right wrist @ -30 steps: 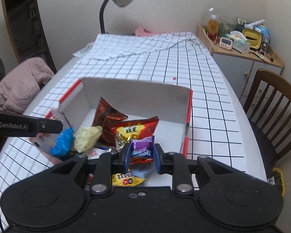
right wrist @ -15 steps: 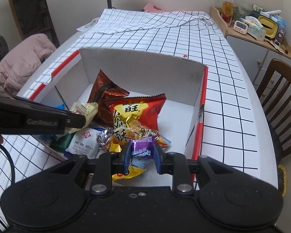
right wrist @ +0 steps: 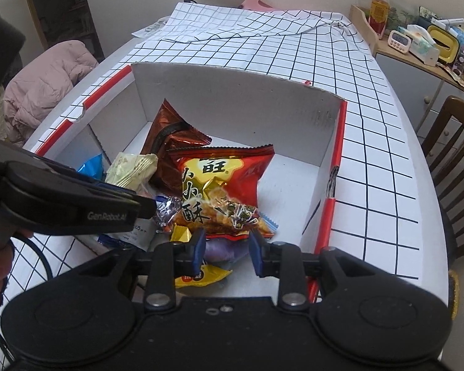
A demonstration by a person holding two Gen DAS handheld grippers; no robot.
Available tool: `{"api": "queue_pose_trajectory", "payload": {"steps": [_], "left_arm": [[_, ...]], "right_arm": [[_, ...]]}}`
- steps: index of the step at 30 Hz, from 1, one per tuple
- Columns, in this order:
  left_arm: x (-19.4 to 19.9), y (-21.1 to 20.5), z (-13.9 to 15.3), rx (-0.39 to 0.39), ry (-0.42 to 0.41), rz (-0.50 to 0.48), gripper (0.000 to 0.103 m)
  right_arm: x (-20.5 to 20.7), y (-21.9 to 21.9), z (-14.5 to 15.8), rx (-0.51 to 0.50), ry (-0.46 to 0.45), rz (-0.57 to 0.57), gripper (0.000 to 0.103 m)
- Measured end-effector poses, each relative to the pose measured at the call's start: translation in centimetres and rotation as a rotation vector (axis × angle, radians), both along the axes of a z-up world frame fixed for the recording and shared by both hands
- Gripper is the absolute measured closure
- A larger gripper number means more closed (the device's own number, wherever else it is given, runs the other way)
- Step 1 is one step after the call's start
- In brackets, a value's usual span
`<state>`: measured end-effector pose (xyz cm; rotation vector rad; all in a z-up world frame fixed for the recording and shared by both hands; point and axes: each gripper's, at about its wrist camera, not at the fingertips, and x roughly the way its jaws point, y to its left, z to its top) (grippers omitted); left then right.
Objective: Organize snacks
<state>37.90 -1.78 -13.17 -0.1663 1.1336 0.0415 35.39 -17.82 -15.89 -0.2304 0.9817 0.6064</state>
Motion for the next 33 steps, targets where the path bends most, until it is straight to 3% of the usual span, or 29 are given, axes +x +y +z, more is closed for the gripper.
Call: {"api": "queue_pose_trajectory", "payload": {"steps": [2, 10, 12, 14, 26, 33], "left_arm": [[0.0, 0.0, 0.0, -0.002, 0.004, 0.009, 0.074], [-1.3, -0.1, 1.1, 0.009, -0.039, 0.018, 0.073], [-1.8, -0.1, 1.6, 0.010, -0.054, 0.014, 0.065], [-2.3, 0.0, 2.0, 0.010, -0.078, 0.014, 0.044], [-5.8, 1.6, 4.9, 0.037, -0.175, -0.025, 0.042], [-8.6, 2.6, 6.8, 0.032, -0.233, -0.053, 0.035]], "right_arm": [[-0.1, -0.1, 0.1, 0.002, 0.001, 0.009, 0.071], [-0.2, -0.8, 0.6, 0.037, 0.006, 0.020, 0.061], [-0.4, -1.0, 0.9, 0.050, 0.005, 0.019, 0.058], [-0.6, -1.1, 1.2, 0.067, 0.002, 0.016, 0.053], [-4.0, -1.0, 3.8, 0.141, -0.075, -0.044, 0.024], [-6.7, -1.0, 5.3, 0.183, -0.121, -0.082, 0.017]]}}
